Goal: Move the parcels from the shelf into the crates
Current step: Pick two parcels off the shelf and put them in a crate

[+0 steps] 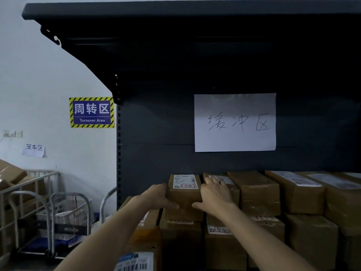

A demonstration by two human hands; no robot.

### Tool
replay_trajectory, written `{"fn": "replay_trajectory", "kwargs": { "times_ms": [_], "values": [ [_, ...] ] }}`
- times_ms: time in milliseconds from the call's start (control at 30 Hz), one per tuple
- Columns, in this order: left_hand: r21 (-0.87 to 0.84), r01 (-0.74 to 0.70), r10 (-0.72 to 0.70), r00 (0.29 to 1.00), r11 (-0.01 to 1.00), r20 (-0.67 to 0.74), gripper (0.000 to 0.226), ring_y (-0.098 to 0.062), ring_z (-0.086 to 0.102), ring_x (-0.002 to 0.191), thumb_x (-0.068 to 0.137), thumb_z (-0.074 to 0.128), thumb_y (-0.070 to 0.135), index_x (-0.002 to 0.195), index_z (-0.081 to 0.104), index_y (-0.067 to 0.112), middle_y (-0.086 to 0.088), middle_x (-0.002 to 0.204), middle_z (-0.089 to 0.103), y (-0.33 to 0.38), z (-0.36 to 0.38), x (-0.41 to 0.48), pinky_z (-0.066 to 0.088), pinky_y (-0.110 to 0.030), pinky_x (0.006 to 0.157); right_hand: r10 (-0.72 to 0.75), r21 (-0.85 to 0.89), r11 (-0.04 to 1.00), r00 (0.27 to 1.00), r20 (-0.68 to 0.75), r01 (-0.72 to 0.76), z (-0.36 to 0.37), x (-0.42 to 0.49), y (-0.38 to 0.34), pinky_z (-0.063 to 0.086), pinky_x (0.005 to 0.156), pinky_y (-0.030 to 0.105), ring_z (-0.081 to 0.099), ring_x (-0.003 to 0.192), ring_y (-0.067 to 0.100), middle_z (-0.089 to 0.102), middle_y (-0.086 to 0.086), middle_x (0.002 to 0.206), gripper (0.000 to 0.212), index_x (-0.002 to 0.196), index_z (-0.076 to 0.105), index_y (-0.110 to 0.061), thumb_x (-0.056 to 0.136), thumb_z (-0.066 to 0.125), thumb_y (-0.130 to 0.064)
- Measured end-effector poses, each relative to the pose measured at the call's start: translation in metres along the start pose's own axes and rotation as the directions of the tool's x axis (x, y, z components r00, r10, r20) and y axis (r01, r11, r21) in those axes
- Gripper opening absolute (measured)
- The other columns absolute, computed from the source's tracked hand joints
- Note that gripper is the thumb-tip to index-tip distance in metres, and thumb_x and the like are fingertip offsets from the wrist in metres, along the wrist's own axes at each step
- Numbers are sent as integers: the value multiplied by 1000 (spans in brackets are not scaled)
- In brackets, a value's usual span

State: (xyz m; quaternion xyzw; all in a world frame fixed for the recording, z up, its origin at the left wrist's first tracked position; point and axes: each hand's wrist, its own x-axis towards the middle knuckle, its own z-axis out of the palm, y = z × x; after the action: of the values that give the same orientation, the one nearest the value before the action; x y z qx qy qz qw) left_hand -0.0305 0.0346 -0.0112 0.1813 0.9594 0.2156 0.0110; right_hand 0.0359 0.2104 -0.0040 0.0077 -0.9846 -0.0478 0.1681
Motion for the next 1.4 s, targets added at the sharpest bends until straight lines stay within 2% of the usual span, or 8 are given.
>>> {"fn": "replay_trajectory", "kwargs": {
  "times_ms": [133,500,733,933,1033,1200,1300,1400],
  "values": [
    [-169,10,-18,999,986,-44,56,-18,52,115,78,71,30,126,45,15,-2,124,54,4,5,-1,45,-30,95,-1,53,999,999,-50,3,5,1,-3,10,118,43,27,138,26,37,10,146,69,131,48,-9,81,57,-57],
    [-269,-115,22,945,956,-326,59,-15,57,106,80,70,25,129,40,15,-3,123,57,1,4,-54,49,-26,87,43,308,951,976,-214,26,1,-38,-23,11,117,31,29,139,18,40,3,146,66,139,36,-12,87,57,-45],
    [-318,-192,35,897,928,-440,64,-15,56,113,80,71,22,134,36,16,0,127,57,3,-3,-84,48,-27,91,80,561,826,972,-223,61,2,-45,-36,45,98,26,50,121,12,53,-2,132,56,135,36,-22,87,61,-36],
    [-347,-302,82,846,888,-527,58,-5,50,100,88,59,35,136,34,14,0,128,55,13,-3,-101,44,-12,75,120,672,735,957,-263,93,3,-54,-37,46,98,27,49,125,13,51,0,135,60,139,33,-20,87,62,-28],
    [-360,-306,70,838,881,-541,53,-6,48,102,92,50,35,137,32,13,-3,133,53,19,2,-101,42,-10,69,138,681,726,951,-277,93,4,-60,-31,46,100,28,48,125,13,49,0,137,64,142,31,-19,86,63,-27],
    [-387,-301,66,854,872,-515,50,-8,48,103,93,51,30,136,33,11,-5,132,53,29,8,-100,45,-21,82,169,682,728,948,-271,65,7,-66,-23,43,102,28,45,128,14,46,1,140,67,143,26,-17,87,62,-25],
    [-408,-270,39,870,872,-492,48,-10,51,102,92,53,30,133,35,11,-6,131,54,26,5,-97,51,-26,83,160,691,720,953,-255,64,10,-64,-25,44,102,28,45,128,15,46,2,139,66,143,26,-17,87,61,-26],
    [-429,-228,-6,879,874,-478,47,-11,51,103,92,53,29,132,35,12,-4,130,54,16,-2,-96,48,-23,79,144,702,708,956,-255,81,11,-54,-36,45,101,28,46,128,15,46,2,139,65,143,27,-18,87,61,-26]
  ]
}}
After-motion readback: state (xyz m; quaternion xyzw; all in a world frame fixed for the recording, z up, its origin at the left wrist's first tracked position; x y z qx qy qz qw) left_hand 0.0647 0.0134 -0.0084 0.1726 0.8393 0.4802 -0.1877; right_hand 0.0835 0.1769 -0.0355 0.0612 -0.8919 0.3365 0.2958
